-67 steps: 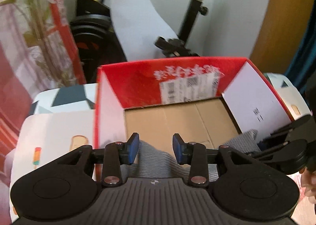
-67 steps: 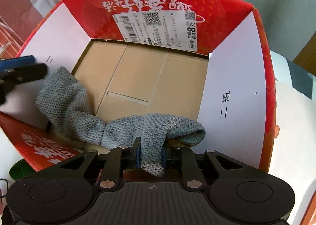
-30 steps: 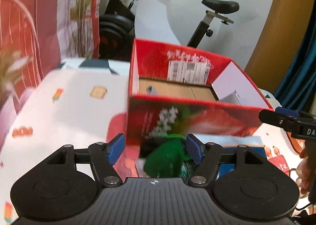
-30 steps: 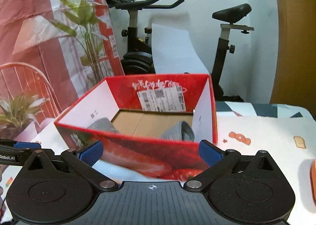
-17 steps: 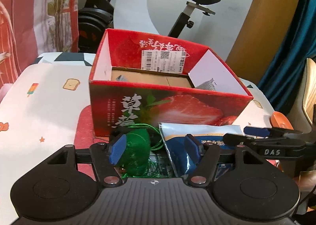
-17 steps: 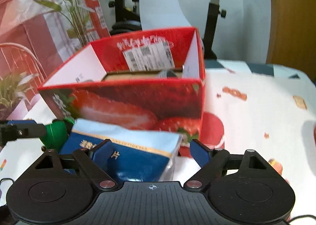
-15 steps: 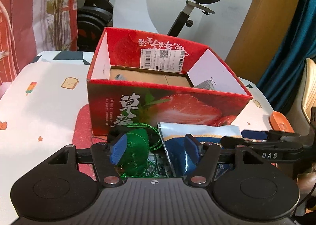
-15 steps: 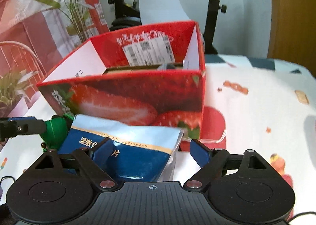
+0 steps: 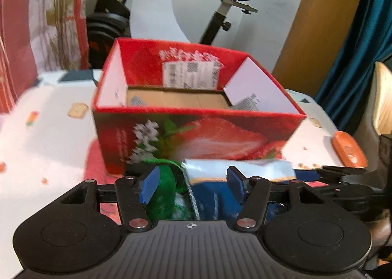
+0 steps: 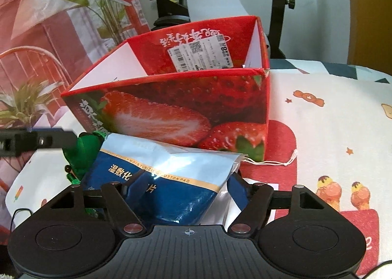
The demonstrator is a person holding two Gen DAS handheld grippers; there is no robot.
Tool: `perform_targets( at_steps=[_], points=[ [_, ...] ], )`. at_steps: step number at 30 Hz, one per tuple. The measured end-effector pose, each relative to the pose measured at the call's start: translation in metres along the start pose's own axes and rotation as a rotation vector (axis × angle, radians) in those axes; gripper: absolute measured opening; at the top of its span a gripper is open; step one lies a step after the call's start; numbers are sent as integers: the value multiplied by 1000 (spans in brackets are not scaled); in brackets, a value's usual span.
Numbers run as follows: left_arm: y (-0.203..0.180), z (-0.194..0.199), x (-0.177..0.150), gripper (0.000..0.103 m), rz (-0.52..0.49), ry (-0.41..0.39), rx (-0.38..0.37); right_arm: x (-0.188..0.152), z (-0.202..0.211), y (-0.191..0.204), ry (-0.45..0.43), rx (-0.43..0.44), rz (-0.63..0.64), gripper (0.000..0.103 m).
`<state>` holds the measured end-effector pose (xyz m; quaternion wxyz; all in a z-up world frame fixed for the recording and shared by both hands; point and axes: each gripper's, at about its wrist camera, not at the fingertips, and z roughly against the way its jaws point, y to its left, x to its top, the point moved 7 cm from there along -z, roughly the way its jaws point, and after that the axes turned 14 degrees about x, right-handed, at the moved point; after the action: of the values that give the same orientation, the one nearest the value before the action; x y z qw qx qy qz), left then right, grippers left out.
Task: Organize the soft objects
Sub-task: 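Grasp the blue wet-wipes pack with the right gripper while the left gripper grasps it too, then lift the blue wet-wipes pack with both grippers and carry it over the red box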
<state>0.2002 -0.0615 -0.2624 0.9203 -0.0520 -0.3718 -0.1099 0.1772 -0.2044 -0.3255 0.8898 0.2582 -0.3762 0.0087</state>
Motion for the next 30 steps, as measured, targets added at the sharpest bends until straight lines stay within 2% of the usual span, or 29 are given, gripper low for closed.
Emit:
perform_targets(
  at_steps=[3,8,13,20,25,30],
  points=[
    [7,4,9,63,-3,-26,39,0,1,2,-1,7,13,64],
    [14,7,25,60,51,-41,7,0,1,5,4,4,45,63],
    [-9,-6,27,58,43,6,-81,1,2,6,10,7,54,62],
    [-27,-36,-2,58,-14,107,-54,1,2,6,20,5,72,62],
    [-20,-47,-15,59,30,151,-46,1,1,6,30,7,72,62],
    [-14,-55,-16,59,92,165,-83,7,0,1,62,40,51,62]
  ],
)
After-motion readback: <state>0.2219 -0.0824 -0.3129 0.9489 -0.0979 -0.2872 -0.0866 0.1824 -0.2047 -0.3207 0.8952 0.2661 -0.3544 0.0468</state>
